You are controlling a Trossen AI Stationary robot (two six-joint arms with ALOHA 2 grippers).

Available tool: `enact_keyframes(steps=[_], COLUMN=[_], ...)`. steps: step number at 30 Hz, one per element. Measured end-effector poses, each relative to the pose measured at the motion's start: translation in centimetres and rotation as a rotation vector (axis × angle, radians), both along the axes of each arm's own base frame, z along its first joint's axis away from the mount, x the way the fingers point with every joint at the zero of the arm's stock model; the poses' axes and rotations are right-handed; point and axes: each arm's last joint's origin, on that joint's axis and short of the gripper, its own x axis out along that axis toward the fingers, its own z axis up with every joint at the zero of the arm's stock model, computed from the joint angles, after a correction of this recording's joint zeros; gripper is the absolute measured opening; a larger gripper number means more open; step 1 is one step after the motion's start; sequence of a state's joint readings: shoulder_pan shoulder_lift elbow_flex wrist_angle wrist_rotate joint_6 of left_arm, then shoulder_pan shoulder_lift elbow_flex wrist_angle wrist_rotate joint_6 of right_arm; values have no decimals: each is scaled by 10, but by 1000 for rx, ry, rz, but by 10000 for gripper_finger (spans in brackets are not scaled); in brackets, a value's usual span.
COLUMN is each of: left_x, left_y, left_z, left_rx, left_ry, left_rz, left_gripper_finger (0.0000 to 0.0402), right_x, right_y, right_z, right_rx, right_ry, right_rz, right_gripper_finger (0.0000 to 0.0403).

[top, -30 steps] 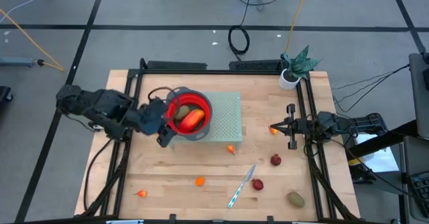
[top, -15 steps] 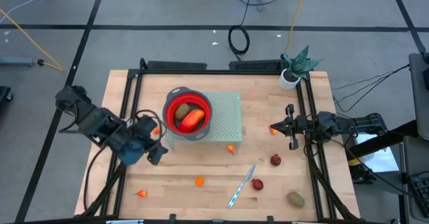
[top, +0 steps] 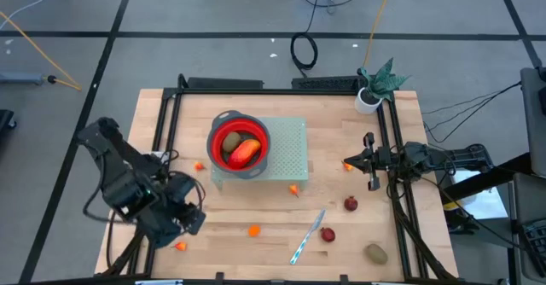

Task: Pick & Place Fruit
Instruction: Put the orange pear into the red strainer bowl on the shelf

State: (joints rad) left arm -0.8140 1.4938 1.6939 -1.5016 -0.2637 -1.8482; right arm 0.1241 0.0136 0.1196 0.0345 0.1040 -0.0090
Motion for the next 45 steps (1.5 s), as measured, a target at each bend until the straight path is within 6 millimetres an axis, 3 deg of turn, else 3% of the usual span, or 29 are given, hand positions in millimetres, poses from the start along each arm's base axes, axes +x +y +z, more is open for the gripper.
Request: enact_keyframes(steps=[11,19,26,38,45], left_x=[9,4,-5,-9,-26], left_y=[-25,-23,-20,-17,2], left_z=[-38,-75,-95,-143,-164], left_rx=[136,193,231,211,197], left_ry=[190,351,432,402,456], left_rz=[-91,-107,-107,-204,-168], left_gripper_finger=[79,43,4,6,7], right_x=[0,0,0,0,0], right_y=[0,0,0,0,0], right_z=[0,0,0,0,0], right_rx=[-2,-2,-2,-3,-3], right_ry=[1,0,1,1,0], right_rz=[0,0,0,0,0], right_gripper_finger=[0,0,0,0,0])
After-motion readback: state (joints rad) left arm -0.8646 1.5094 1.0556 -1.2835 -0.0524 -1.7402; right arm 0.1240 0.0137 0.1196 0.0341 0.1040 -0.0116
